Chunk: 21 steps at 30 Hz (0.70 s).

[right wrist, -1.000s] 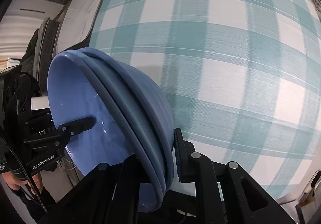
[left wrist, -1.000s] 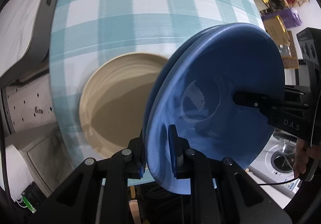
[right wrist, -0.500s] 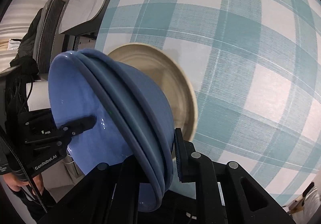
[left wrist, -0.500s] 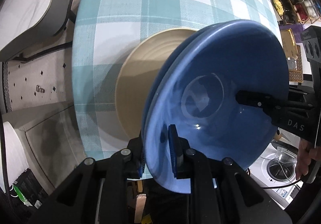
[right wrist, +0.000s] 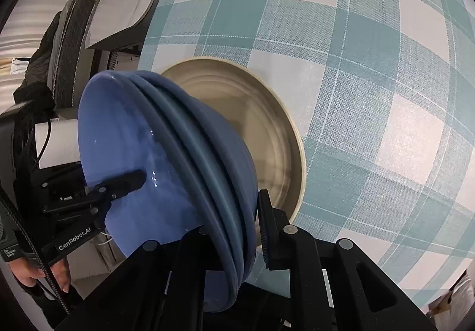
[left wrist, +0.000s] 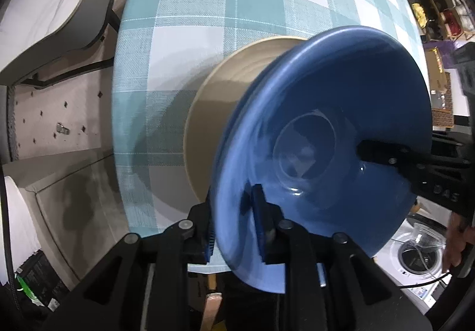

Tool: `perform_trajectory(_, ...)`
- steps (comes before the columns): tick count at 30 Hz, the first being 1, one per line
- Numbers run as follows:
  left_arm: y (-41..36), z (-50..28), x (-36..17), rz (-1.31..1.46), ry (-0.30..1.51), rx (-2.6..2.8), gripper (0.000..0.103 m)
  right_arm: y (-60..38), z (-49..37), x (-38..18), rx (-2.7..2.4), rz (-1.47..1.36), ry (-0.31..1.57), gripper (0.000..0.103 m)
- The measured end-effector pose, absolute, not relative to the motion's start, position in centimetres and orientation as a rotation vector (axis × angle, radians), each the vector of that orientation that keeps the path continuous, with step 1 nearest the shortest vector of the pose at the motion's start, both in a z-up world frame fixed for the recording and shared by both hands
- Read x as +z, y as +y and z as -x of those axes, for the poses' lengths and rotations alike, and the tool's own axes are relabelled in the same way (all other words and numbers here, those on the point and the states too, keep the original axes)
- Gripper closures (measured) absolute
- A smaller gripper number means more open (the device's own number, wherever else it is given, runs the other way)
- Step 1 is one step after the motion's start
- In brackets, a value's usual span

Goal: Organize plates and bowls
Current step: 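Lower the blue bowl stack onto the cream plate stack with both tools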

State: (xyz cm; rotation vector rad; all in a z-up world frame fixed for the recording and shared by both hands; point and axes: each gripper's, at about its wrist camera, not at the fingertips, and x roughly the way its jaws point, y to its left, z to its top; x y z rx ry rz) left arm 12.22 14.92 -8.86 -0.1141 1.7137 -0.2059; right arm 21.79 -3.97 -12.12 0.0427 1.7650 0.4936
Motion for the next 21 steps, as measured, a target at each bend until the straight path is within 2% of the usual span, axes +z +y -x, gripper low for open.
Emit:
perform_trajectory(4,15.6,-12.1,-8.4,0.094,1.676,-0.167,0.062,-4.4,-21.8,-10.4,0.511,-0.028,1.683,0.089)
perform_trajectory(5,15.6,-12.1,-8.0,0.054,1.641,-0.147,0.055,-4.6,-21.8,-9.9,0.507,-0.027,1.660,0.085)
perform_trajectory(11,16.1,-11.1,-5.2,0.111,1.529,-0.210,0.054,-5.6,-21.1,-6.6,0.517,0.049,1.469,0.058)
perform_trajectory(18,15.3,-8.4,-0.4,0.041,1.325,-0.204,0.051,-7.9,-17.9,-1.7,0.624,-0.002,1.229,0.052)
perform_trajectory(21,14.8,-7.2,1.9,0.012,1.195,-0.176,0.045,-9.1,-16.2,-0.4,0.613,-0.030,1.111,0.052)
